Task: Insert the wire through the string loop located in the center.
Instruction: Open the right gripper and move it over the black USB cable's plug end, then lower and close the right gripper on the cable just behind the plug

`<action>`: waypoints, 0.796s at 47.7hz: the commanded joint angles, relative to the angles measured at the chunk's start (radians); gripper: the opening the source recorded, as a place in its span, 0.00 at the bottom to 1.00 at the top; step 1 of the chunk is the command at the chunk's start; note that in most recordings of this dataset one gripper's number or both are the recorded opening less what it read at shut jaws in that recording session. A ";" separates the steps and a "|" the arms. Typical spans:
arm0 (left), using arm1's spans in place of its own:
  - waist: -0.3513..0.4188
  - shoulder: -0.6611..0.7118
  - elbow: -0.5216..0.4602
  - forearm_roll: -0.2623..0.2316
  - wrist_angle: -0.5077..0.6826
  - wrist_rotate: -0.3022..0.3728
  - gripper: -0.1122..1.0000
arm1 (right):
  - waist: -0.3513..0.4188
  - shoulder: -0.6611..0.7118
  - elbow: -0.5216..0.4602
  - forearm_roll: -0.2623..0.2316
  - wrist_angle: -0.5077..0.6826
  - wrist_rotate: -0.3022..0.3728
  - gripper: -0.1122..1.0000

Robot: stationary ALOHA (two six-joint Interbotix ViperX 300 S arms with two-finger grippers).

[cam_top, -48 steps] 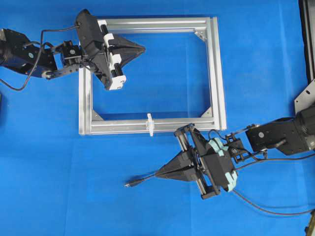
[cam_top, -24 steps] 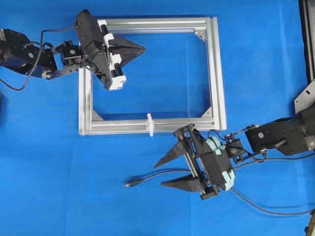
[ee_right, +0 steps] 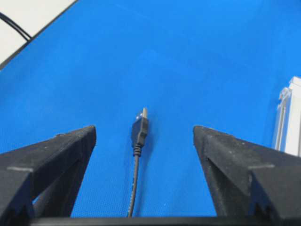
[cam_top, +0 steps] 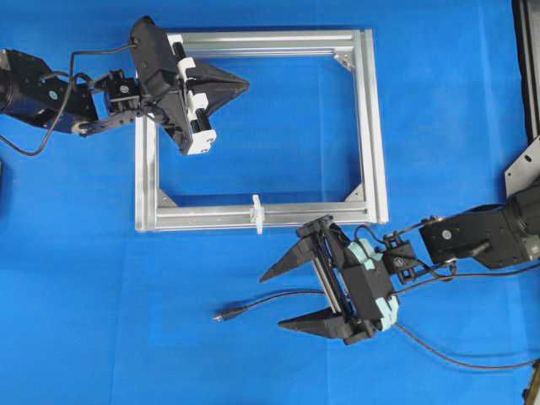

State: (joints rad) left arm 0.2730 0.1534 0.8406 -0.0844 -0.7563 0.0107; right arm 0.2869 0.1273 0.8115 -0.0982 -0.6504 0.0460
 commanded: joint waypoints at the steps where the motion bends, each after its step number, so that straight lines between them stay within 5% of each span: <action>1: 0.000 -0.034 -0.012 0.002 -0.005 0.000 0.10 | 0.003 -0.009 -0.018 0.018 0.009 0.002 0.85; 11: -0.002 -0.034 -0.011 0.002 -0.006 0.000 0.10 | 0.003 0.052 -0.043 0.067 0.026 0.002 0.85; 38: -0.002 -0.035 -0.005 0.002 -0.005 0.000 0.10 | -0.009 0.215 -0.133 0.100 0.058 0.002 0.85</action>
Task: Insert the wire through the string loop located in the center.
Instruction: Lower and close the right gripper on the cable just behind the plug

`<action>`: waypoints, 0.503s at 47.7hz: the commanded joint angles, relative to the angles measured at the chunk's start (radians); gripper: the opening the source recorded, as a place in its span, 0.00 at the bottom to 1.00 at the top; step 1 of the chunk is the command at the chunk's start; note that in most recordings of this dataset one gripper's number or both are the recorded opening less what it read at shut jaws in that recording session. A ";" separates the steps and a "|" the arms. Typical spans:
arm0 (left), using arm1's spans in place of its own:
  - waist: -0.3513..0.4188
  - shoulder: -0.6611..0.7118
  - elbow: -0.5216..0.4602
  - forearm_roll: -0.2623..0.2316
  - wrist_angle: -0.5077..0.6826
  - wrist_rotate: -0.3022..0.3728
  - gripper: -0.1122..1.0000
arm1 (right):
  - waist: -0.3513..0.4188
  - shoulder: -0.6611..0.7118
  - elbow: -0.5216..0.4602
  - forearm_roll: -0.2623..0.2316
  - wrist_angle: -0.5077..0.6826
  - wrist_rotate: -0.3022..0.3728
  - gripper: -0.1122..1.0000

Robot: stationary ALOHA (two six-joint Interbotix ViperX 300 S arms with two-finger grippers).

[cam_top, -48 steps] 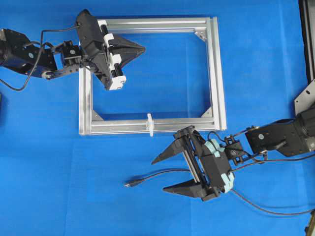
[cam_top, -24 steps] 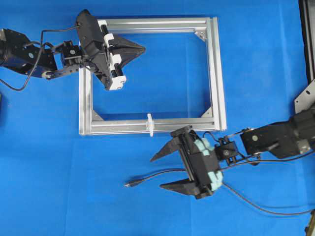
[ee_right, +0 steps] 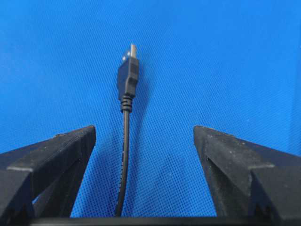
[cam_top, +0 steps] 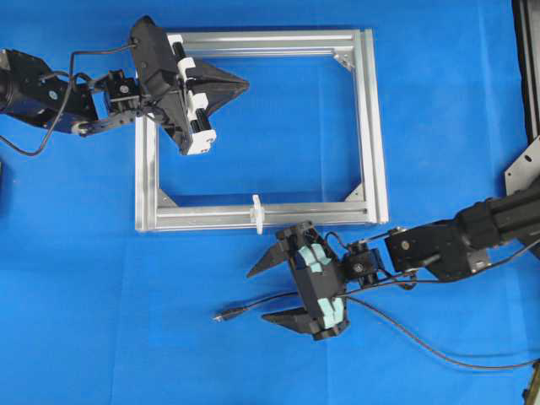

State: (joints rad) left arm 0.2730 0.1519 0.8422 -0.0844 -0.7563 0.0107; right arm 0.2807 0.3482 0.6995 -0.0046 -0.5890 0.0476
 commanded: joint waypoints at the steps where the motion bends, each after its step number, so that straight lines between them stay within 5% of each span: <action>1: -0.002 -0.034 -0.006 0.002 -0.005 0.000 0.10 | -0.003 -0.003 -0.023 0.008 -0.005 0.000 0.85; 24: -0.002 -0.034 -0.006 0.002 -0.005 0.000 0.10 | -0.005 0.005 -0.025 0.011 -0.011 0.000 0.74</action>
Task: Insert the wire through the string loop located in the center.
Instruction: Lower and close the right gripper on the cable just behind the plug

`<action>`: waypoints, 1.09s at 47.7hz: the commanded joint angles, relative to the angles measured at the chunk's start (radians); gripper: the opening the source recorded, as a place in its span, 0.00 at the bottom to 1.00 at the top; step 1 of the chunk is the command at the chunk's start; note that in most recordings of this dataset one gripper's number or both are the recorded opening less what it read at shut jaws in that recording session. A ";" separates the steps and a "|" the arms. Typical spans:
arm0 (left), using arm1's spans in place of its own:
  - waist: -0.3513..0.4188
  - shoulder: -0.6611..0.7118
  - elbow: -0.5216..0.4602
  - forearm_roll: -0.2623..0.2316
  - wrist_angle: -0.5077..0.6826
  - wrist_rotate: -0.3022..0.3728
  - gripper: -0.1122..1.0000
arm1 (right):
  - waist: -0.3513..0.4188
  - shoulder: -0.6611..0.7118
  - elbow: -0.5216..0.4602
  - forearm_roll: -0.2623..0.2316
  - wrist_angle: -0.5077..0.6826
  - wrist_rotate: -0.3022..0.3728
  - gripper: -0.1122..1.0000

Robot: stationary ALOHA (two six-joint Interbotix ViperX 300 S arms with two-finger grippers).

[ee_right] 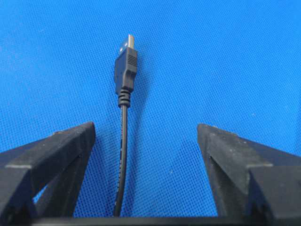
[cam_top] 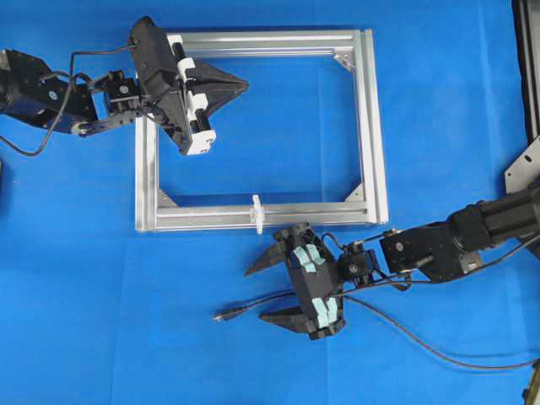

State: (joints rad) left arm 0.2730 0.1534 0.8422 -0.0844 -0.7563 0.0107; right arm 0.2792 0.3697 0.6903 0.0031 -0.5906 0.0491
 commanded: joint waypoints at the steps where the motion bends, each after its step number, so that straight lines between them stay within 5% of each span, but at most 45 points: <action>1: -0.002 -0.035 -0.006 0.002 -0.005 0.000 0.10 | -0.003 -0.017 -0.015 0.002 -0.009 -0.002 0.72; 12: -0.002 -0.035 -0.006 0.002 -0.005 0.000 0.10 | -0.003 -0.017 -0.014 -0.005 -0.009 -0.003 0.22; 17: -0.002 -0.035 -0.006 0.002 -0.005 0.000 0.10 | -0.005 -0.017 -0.014 -0.006 -0.009 -0.003 0.09; 52: -0.002 -0.034 -0.006 0.002 0.009 0.000 0.10 | -0.003 -0.091 -0.014 -0.006 0.054 -0.003 0.08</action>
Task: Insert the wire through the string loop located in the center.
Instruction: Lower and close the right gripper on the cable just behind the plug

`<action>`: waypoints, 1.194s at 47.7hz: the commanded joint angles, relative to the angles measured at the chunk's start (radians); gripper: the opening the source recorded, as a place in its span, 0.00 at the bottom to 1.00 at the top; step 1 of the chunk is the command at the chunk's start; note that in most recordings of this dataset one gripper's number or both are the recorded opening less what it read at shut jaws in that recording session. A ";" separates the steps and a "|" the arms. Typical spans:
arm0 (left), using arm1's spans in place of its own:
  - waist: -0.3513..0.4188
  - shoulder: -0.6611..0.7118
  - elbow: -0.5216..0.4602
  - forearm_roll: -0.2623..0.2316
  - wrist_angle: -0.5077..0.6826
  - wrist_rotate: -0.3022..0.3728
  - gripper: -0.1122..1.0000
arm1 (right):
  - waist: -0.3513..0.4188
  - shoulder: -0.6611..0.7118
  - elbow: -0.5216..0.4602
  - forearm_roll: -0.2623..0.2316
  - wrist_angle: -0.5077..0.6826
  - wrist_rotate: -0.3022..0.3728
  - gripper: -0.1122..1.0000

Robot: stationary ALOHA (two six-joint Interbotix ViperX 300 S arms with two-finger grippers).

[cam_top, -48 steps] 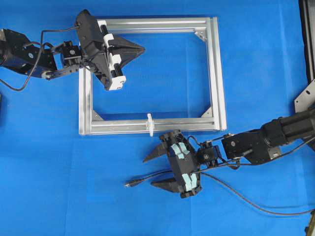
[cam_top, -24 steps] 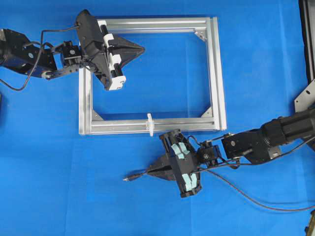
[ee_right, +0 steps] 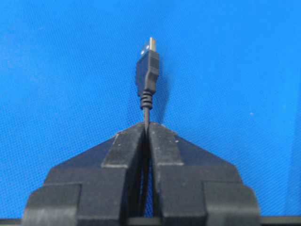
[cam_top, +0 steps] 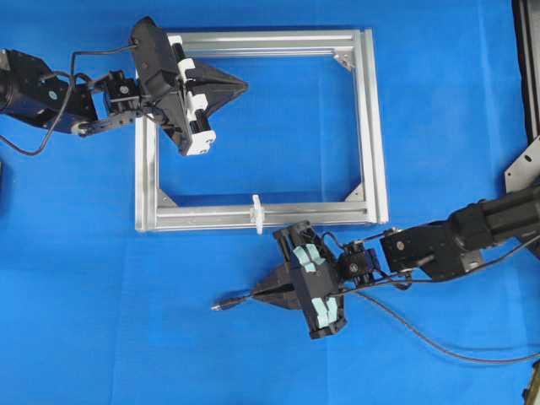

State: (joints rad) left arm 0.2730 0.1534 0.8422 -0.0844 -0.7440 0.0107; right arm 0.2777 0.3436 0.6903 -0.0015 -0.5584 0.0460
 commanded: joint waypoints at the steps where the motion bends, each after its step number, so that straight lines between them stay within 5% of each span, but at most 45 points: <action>1: 0.000 -0.034 -0.006 0.002 -0.003 0.000 0.10 | -0.002 -0.072 -0.012 -0.002 0.032 0.000 0.08; 18: -0.002 -0.034 -0.006 0.002 -0.002 0.000 0.10 | 0.008 -0.213 -0.012 -0.002 0.172 -0.005 0.08; 57: -0.002 -0.035 -0.006 0.002 -0.003 0.000 0.10 | 0.012 -0.227 -0.014 -0.002 0.170 -0.002 0.08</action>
State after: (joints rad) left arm 0.2730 0.1534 0.8422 -0.0844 -0.7409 0.0107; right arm 0.2869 0.1503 0.6903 -0.0015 -0.3820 0.0430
